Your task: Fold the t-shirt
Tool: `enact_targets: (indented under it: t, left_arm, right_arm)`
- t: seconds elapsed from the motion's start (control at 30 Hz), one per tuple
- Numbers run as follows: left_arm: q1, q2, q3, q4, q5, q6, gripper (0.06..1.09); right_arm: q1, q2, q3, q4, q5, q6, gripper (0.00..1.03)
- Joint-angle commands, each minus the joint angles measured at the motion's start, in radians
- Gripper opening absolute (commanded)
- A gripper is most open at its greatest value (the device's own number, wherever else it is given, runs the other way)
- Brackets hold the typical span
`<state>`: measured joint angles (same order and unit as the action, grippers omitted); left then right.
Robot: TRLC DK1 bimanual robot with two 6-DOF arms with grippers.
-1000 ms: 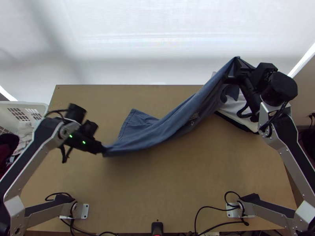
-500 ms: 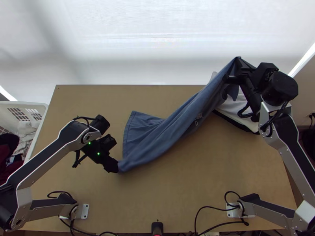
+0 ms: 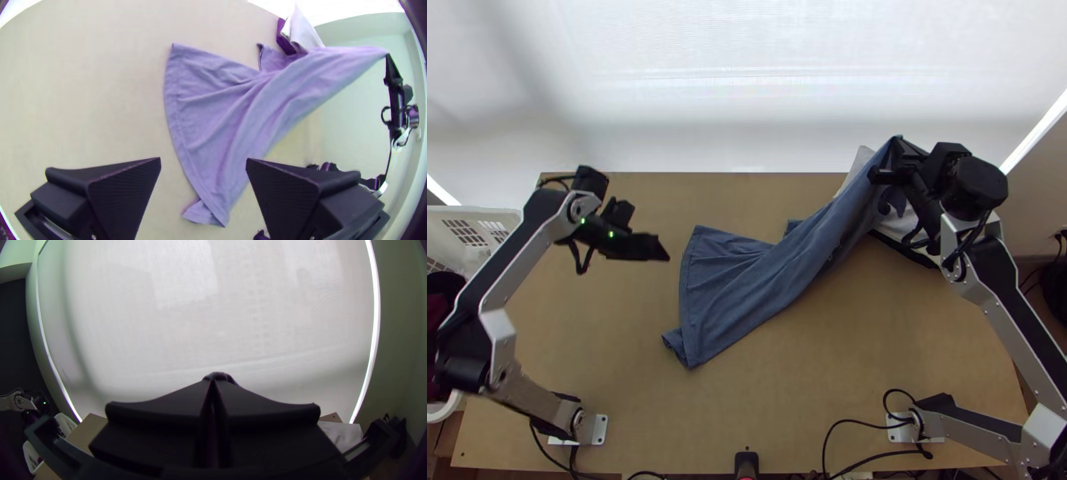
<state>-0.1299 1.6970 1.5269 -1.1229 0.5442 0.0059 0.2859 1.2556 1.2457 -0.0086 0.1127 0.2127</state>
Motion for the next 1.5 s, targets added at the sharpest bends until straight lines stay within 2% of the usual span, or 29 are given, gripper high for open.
enact_targets:
  t: [0.0,0.1,0.2,0.3,0.33,0.4,0.63,0.73,1.47]
  left_arm:
    - [0.012,0.093,0.101,0.002,0.042,-0.053,0.99]
    - [0.009,0.139,0.145,0.021,0.054,-0.064,0.99]
    - [-0.002,0.188,0.159,0.064,0.053,-0.109,0.91]
    - [-0.010,0.237,0.162,0.112,0.043,-0.149,0.91]
    - [-0.011,0.250,0.162,0.141,0.033,-0.169,0.88]
    - [-0.011,0.279,0.164,0.206,0.030,-0.224,0.75]
    - [-0.043,0.369,0.219,0.281,-0.063,-0.279,0.74]
    - [-0.048,0.389,0.228,0.310,-0.066,-0.288,0.66]
    - [-0.094,0.573,0.407,0.318,-0.115,-0.305,0.66]
  right_arm:
    - [0.012,-0.013,-0.011,0.029,-0.002,0.020,0.03]
    - [0.019,-0.012,-0.017,0.030,-0.002,0.025,0.03]
    - [0.024,-0.013,-0.025,0.032,-0.002,0.028,0.03]
    - [0.025,-0.013,-0.028,0.033,-0.002,0.039,0.03]
    - [0.027,-0.013,-0.028,0.033,-0.002,0.042,0.03]
    - [0.033,-0.015,-0.034,0.033,-0.002,0.051,0.03]
    - [0.064,-0.032,-0.065,0.033,0.010,0.068,0.03]
    - [0.065,-0.035,-0.071,0.033,0.010,0.071,0.03]
    - [0.082,-0.050,-0.101,0.045,0.013,0.079,0.03]
